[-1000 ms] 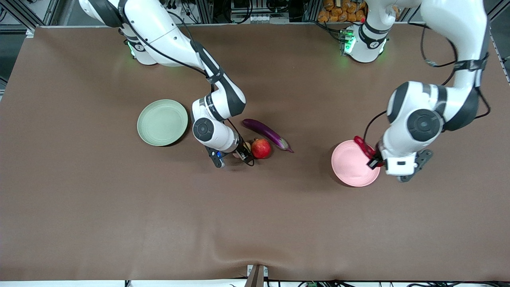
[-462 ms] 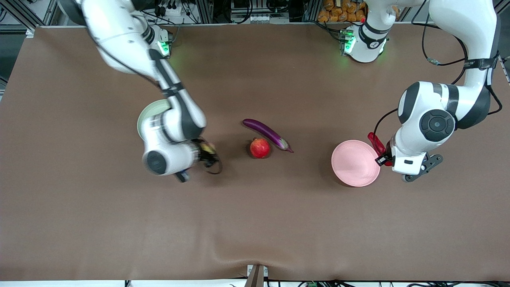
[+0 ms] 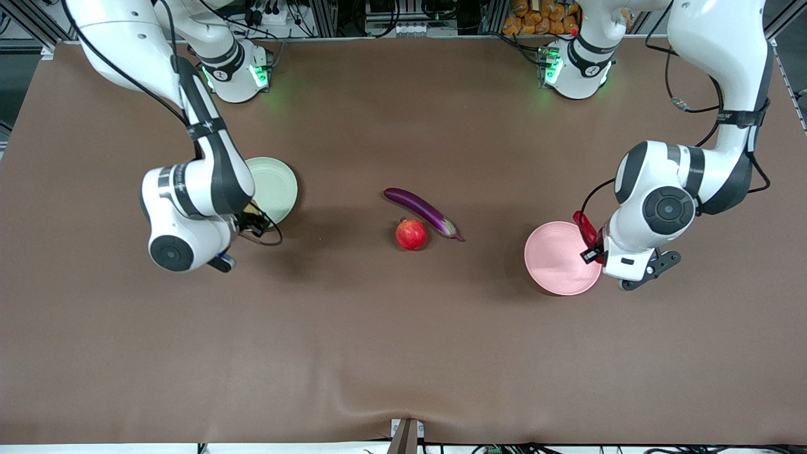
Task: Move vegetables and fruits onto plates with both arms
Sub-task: 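Carry the chili onto the pink plate while the right gripper places the peach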
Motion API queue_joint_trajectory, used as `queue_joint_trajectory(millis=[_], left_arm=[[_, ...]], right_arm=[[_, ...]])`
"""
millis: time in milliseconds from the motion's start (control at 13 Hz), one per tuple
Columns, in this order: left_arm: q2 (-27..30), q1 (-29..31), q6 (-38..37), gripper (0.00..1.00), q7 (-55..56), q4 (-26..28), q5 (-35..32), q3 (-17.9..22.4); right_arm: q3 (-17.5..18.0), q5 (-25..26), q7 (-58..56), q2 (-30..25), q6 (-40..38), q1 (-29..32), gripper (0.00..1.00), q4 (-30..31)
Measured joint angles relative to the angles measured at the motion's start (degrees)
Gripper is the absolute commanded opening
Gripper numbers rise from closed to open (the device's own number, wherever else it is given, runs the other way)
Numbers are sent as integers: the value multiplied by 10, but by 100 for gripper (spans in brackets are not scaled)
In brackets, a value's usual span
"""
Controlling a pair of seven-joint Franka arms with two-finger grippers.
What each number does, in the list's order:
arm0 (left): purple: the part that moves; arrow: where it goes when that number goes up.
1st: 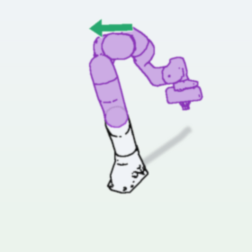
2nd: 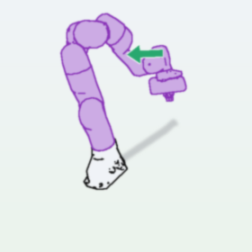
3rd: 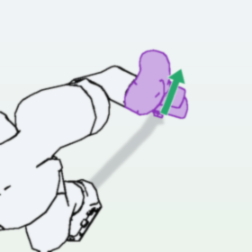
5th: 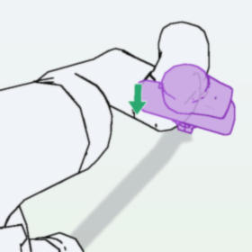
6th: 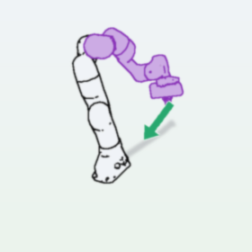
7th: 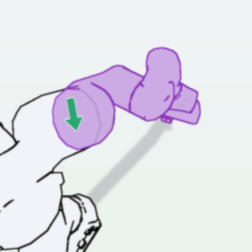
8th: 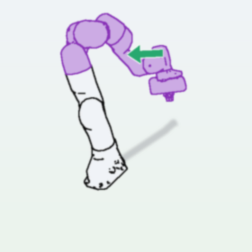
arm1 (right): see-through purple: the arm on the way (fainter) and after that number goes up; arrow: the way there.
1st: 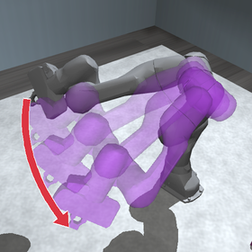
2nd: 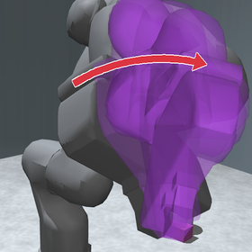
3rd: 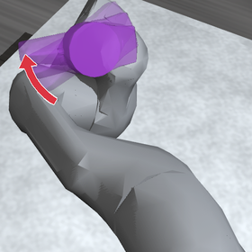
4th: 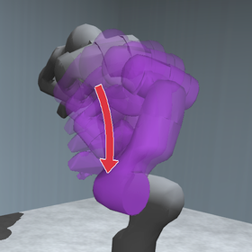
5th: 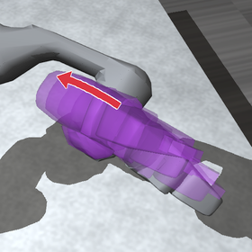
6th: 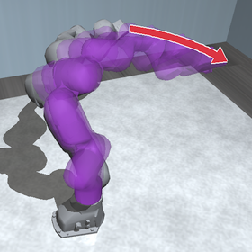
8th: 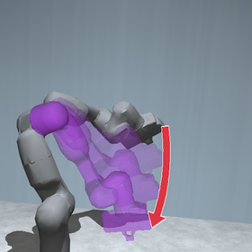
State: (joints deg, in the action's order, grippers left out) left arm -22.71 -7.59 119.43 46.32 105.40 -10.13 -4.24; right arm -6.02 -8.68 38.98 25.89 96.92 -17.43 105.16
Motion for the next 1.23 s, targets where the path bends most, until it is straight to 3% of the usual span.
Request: queue_joint_trajectory(millis=[154, 231, 308, 692, 846, 1077, 1231], left_arm=[[-12, 0, 3, 0, 0, 0, -16, -1], [-19, -2, 3, 0, 0, 0, -24, -2], [-28, -8, 6, 0, 0, 0, -28, -2], [-45, -22, 11, 0, 1, 0, -30, -2], [-50, -23, 13, 0, 1, 0, -30, -3], [-66, -35, 18, 0, 2, 0, -32, -3], [-84, -47, 28, 0, 31, -2, -59, -2]], right_arm=[[1, 1, -17, -27, 110, 2, 0, 113], [1, 1, -27, -34, 140, 2, 26, 151], [1, 1, -40, -37, 152, 4, 99, 173], [1, 1, -63, -50, 131, 27, 100, 169], [3, 1, -63, -60, 34, 27, 100, 97], [2, 1, -62, -68, -143, 29, 100, -80], [3, 1, -60, -70, -186, 29, 100, -148]])
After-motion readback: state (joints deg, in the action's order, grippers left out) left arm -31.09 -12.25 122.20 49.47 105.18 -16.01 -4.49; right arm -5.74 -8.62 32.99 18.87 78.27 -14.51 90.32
